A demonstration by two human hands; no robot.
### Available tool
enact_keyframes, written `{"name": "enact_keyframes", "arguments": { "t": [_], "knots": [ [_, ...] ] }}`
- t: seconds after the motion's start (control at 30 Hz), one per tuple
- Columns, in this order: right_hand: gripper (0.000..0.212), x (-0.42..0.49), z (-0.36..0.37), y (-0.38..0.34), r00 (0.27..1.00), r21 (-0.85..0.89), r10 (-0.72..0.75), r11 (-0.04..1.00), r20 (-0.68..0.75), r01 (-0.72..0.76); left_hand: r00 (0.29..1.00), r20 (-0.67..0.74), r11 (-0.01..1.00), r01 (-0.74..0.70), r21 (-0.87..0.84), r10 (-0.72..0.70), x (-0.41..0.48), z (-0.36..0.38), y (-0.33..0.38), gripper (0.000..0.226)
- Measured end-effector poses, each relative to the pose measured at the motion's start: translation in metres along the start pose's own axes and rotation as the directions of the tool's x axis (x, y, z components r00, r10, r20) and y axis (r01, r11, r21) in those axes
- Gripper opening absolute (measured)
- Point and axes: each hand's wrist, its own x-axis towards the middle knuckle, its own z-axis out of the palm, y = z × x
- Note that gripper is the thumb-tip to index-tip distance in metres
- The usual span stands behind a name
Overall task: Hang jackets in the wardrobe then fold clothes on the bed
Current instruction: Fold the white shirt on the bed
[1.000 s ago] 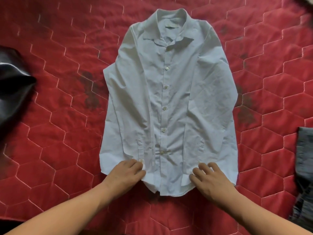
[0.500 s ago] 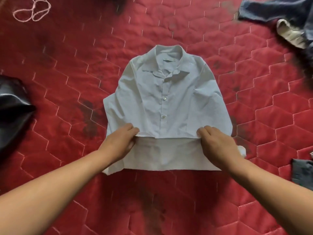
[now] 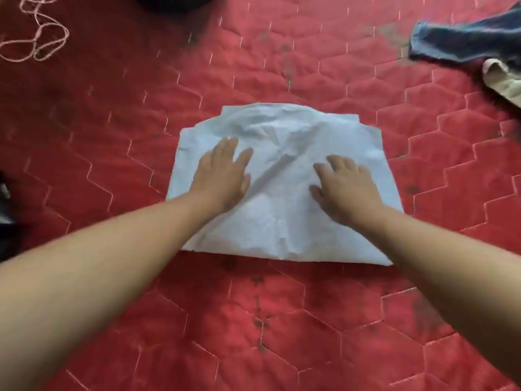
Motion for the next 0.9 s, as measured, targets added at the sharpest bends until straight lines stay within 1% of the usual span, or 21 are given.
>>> {"name": "enact_keyframes", "arguments": {
  "t": [0.07,0.1,0.13,0.23,0.3,0.33,0.37,0.43,0.47,0.5,0.53,0.57,0.6,0.63,0.67,0.77,0.83,0.9],
  "knots": [
    [0.066,-0.034,0.041,-0.008,0.983,-0.024,-0.082,0.996,0.163,0.087,0.979,0.204,0.996,-0.028,0.087,0.010,-0.042,0.047,0.011,0.069],
    [0.073,-0.045,0.059,-0.009,0.969,-0.027,-0.098,0.994,0.227,0.107,0.967,0.254,0.995,-0.022,0.102,-0.005,-0.057,0.068,0.011,0.071],
    [0.078,-0.052,0.076,-0.008,0.961,-0.030,-0.105,0.993,0.255,0.116,0.963,0.269,0.996,0.000,0.091,-0.025,-0.068,0.086,0.009,0.072],
    [0.086,-0.055,0.109,-0.004,0.970,-0.030,-0.131,0.990,0.206,0.140,0.981,0.193,0.999,0.032,0.018,-0.035,-0.075,0.113,-0.002,0.072],
    [0.085,-0.053,0.110,-0.002,0.972,-0.011,-0.150,0.988,0.180,0.154,0.986,0.167,1.000,0.027,0.004,-0.027,-0.074,0.114,-0.004,0.073],
    [0.086,-0.055,0.107,-0.002,0.975,0.010,-0.174,0.985,0.136,0.174,0.988,0.151,1.000,0.017,-0.007,-0.015,-0.076,0.114,-0.005,0.075],
    [0.087,-0.060,0.103,-0.001,0.976,0.023,-0.199,0.980,0.093,0.198,0.993,0.120,1.000,-0.011,-0.019,0.014,-0.080,0.113,-0.005,0.078],
    [0.087,-0.082,0.095,0.010,0.956,0.022,-0.293,0.956,0.022,0.292,0.987,0.092,0.992,-0.130,-0.003,0.130,-0.100,0.108,-0.009,0.086],
    [0.084,-0.096,0.094,0.016,0.935,0.007,-0.355,0.935,-0.002,0.355,0.976,0.097,0.980,-0.197,0.019,0.194,-0.114,0.106,-0.013,0.090],
    [0.075,-0.111,0.094,0.023,0.913,-0.020,-0.407,0.913,-0.023,0.407,0.965,0.095,0.968,-0.248,0.033,0.244,-0.128,0.105,-0.018,0.091],
    [0.061,-0.124,0.095,0.030,0.895,-0.043,-0.442,0.897,-0.061,0.440,0.956,0.079,0.958,-0.286,0.036,0.283,-0.139,0.104,-0.022,0.085],
    [0.047,-0.134,0.095,0.036,0.887,-0.059,-0.451,0.893,-0.102,0.447,0.947,0.028,0.946,-0.321,0.040,0.321,-0.148,0.103,-0.027,0.073],
    [0.039,-0.139,0.094,0.040,0.890,-0.076,-0.438,0.899,-0.128,0.431,0.936,-0.051,0.937,-0.345,0.055,0.348,-0.151,0.101,-0.031,0.057],
    [0.035,-0.140,0.092,0.042,0.899,-0.091,-0.417,0.909,-0.132,0.408,0.929,-0.113,0.935,-0.347,0.071,0.353,-0.152,0.099,-0.034,0.044],
    [0.033,-0.139,0.092,0.042,0.909,-0.114,-0.397,0.916,-0.127,0.384,0.929,-0.133,0.938,-0.337,0.085,0.346,-0.149,0.097,-0.037,0.038],
    [0.025,-0.128,0.093,0.036,0.930,-0.197,-0.357,0.922,-0.093,0.334,0.934,-0.106,0.934,-0.323,0.150,0.340,-0.140,0.095,-0.040,0.031],
    [0.023,-0.120,0.093,0.031,0.950,-0.203,-0.309,0.934,-0.041,0.294,0.948,-0.064,0.939,-0.298,0.170,0.313,-0.136,0.093,-0.038,0.022],
    [0.022,-0.118,0.091,0.025,0.968,-0.194,-0.250,0.949,0.020,0.249,0.962,0.001,0.951,-0.270,0.151,0.273,-0.135,0.090,-0.035,0.023]
  ]
}}
